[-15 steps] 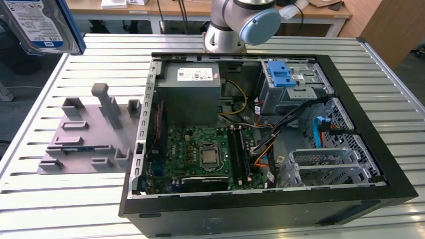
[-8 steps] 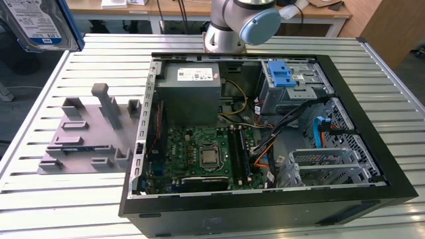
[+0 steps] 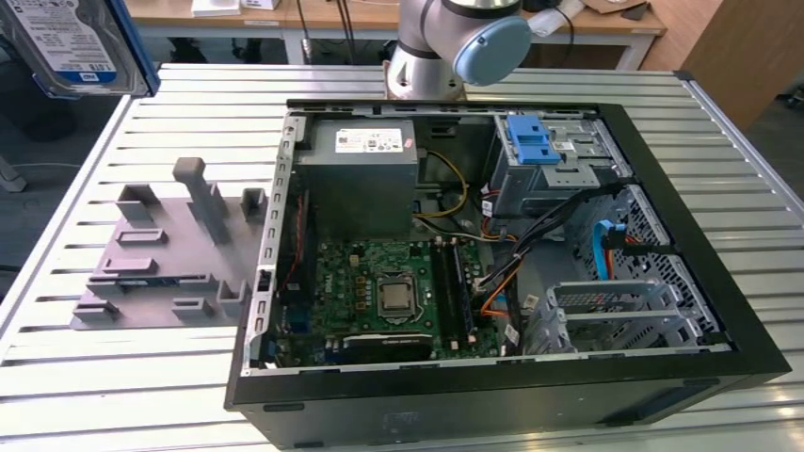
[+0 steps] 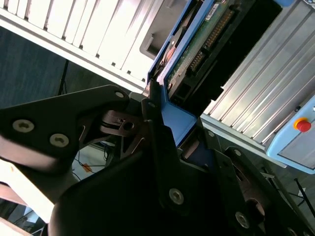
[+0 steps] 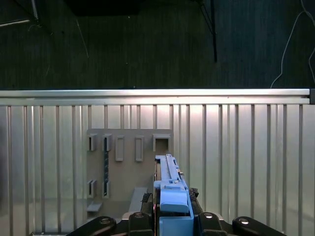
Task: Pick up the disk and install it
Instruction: 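Pick up the disk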
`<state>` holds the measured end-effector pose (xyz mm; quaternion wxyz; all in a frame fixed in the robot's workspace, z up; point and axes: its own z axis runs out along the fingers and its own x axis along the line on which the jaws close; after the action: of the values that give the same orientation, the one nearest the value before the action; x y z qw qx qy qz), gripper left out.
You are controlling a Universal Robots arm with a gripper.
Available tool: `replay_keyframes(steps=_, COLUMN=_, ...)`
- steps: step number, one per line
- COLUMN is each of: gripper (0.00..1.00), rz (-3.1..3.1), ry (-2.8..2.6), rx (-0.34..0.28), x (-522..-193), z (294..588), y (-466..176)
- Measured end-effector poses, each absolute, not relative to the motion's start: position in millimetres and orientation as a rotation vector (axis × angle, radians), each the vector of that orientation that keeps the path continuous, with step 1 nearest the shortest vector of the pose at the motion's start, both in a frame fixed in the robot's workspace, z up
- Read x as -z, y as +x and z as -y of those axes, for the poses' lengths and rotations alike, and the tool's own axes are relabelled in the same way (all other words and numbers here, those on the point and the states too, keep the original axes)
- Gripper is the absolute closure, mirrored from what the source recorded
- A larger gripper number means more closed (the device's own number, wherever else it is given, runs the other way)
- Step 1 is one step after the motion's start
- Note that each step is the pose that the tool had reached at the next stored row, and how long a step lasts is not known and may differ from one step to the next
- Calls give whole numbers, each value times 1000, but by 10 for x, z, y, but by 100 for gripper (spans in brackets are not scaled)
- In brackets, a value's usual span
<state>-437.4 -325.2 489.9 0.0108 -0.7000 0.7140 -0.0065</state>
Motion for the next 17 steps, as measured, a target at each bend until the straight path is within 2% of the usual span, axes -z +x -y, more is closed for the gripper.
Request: replay_keyframes(steps=17, gripper=64, rz=-2228, ry=-2184, rx=20, x=-4899, z=3362, y=-4273)
